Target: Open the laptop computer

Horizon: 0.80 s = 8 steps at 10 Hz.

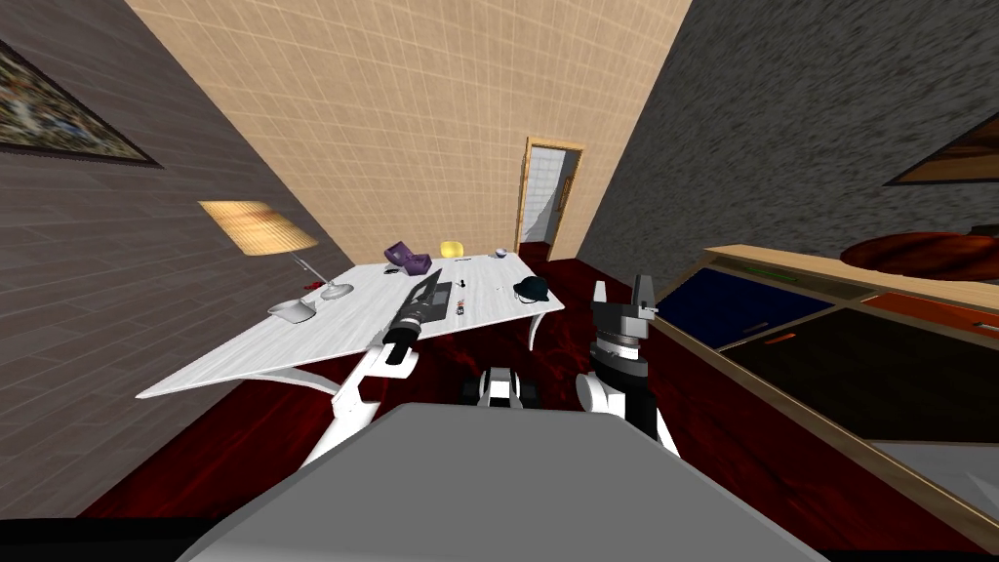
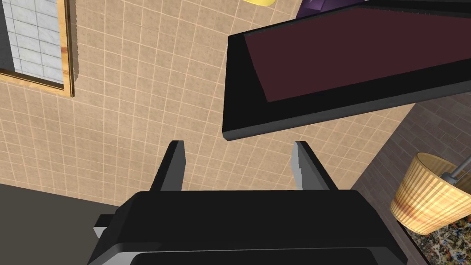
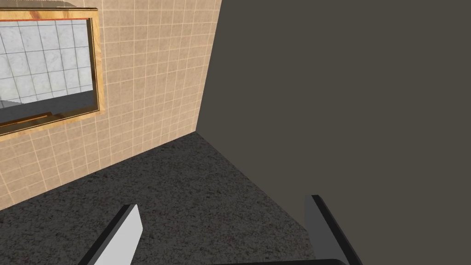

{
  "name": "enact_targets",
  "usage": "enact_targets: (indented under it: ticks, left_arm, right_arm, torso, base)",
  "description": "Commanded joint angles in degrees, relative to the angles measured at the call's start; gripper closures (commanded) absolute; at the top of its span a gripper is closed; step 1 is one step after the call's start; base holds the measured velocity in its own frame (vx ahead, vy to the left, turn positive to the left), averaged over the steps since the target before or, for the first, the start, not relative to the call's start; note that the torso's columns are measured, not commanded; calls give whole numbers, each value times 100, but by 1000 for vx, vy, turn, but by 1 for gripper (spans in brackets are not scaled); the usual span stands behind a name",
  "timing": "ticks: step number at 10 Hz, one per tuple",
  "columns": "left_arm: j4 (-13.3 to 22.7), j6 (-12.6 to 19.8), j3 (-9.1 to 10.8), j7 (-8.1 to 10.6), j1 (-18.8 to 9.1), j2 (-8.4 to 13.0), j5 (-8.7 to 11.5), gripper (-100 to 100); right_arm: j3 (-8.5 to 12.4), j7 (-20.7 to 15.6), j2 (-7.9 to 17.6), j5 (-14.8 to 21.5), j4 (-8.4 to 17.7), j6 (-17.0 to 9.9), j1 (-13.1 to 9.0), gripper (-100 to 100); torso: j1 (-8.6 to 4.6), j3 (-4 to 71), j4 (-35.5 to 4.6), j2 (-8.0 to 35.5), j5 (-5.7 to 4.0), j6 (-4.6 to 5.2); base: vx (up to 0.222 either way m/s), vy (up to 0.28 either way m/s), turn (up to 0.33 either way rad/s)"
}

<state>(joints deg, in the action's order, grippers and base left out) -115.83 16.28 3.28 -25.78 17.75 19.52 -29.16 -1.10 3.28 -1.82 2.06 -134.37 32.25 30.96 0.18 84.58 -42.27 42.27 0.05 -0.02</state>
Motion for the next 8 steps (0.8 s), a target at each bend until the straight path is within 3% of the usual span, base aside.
enact_targets:
  ticks: [1,8]
  left_arm:
    - [-322,336,-25,8,65,122,104,-100]
    - [-1392,1340,-103,-33,322,511,387,-100]
  right_arm:
    - [1,0,0,0,0,0,0,0]
    - [0,0,0,0,0,0,0,0]
  torso:
    - [6,1,-1,-2,2,1]
    - [-17,0,-2,0,-5,2]
  base:
    - [11,34,-30]
    - [7,22,-47]
